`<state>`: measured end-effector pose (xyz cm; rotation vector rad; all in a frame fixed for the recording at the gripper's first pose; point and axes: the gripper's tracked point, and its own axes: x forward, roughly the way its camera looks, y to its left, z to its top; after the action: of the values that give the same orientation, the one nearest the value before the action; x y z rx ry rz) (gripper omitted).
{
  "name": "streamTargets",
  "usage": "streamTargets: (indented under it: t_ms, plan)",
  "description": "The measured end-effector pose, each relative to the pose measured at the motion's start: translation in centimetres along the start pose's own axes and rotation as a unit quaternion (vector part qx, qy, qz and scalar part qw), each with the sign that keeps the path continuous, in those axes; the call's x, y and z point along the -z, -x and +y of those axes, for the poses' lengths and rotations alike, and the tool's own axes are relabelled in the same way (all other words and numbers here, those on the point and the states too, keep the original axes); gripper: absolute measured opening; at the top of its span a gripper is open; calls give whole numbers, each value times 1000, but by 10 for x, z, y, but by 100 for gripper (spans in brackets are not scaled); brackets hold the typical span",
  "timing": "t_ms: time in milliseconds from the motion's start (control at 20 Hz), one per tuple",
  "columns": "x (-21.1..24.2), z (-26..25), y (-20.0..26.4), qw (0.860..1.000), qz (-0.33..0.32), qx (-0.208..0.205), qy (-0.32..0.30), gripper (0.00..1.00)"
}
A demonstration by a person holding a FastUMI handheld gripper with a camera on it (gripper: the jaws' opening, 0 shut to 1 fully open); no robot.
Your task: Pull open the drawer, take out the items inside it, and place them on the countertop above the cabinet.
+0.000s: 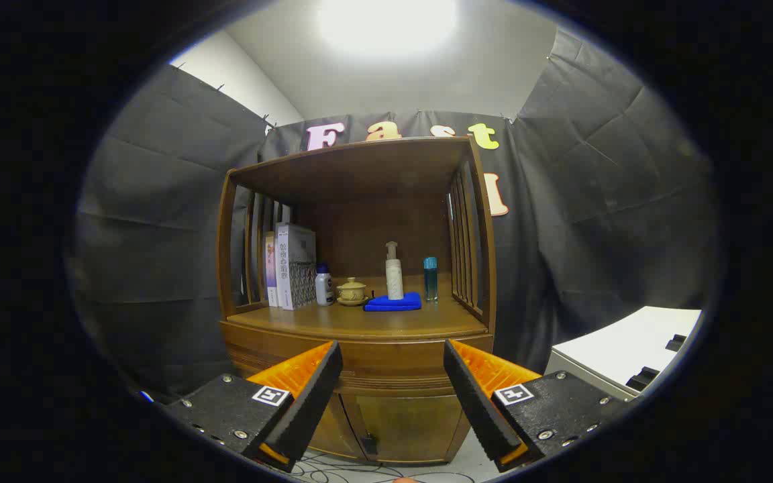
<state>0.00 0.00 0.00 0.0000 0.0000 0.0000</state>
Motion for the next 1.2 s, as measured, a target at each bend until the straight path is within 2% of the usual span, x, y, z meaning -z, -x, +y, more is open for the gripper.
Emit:
streamTargets:
  t_ms: [800,1200]
  plan:
    - [10,14,-7,1000,1,-22,-12,95]
    - [14,28,-30,999,12,-32,-19,95]
